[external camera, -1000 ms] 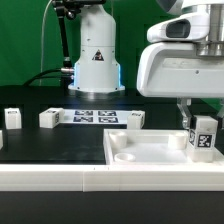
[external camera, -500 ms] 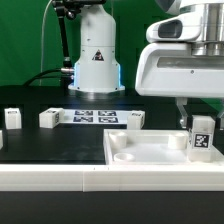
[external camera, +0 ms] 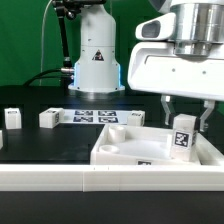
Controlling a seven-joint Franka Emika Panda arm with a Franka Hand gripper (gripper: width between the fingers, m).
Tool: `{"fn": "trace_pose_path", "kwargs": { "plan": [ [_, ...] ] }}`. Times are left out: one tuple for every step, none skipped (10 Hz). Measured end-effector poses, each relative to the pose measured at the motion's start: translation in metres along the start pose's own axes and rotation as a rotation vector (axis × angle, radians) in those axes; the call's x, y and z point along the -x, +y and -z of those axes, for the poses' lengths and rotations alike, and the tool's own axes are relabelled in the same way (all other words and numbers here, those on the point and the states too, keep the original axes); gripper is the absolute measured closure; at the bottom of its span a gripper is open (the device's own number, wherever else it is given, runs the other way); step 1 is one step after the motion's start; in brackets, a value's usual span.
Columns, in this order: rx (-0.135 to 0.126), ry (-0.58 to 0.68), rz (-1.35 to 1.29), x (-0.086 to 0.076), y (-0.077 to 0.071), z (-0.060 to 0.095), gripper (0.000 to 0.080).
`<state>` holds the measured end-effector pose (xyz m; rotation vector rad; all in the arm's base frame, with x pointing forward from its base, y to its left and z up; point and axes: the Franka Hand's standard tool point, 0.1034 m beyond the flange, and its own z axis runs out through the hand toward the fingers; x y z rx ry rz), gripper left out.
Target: Assemble one leg
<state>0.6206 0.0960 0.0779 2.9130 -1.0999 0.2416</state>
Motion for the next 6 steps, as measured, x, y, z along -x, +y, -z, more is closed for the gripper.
{"fn": "trace_pose_path", "kwargs": {
  "plan": [
    [0.004, 0.001, -0.005, -0.001, 0.0015, 0.0001, 0.0495],
    [0.004, 0.002, -0.011, -0.0016, 0.0022, 0.0, 0.0492],
    [0.003, 0.002, -0.011, -0.0016, 0.0019, 0.0, 0.0492],
    [0.003, 0.002, -0.011, -0.0014, 0.0017, 0.0, 0.0314],
    [0.003, 0.002, -0.011, -0.0014, 0.0017, 0.0, 0.0205],
    [0.003, 0.002, -0.011, -0.0014, 0.0017, 0.0, 0.0205]
  ]
}}
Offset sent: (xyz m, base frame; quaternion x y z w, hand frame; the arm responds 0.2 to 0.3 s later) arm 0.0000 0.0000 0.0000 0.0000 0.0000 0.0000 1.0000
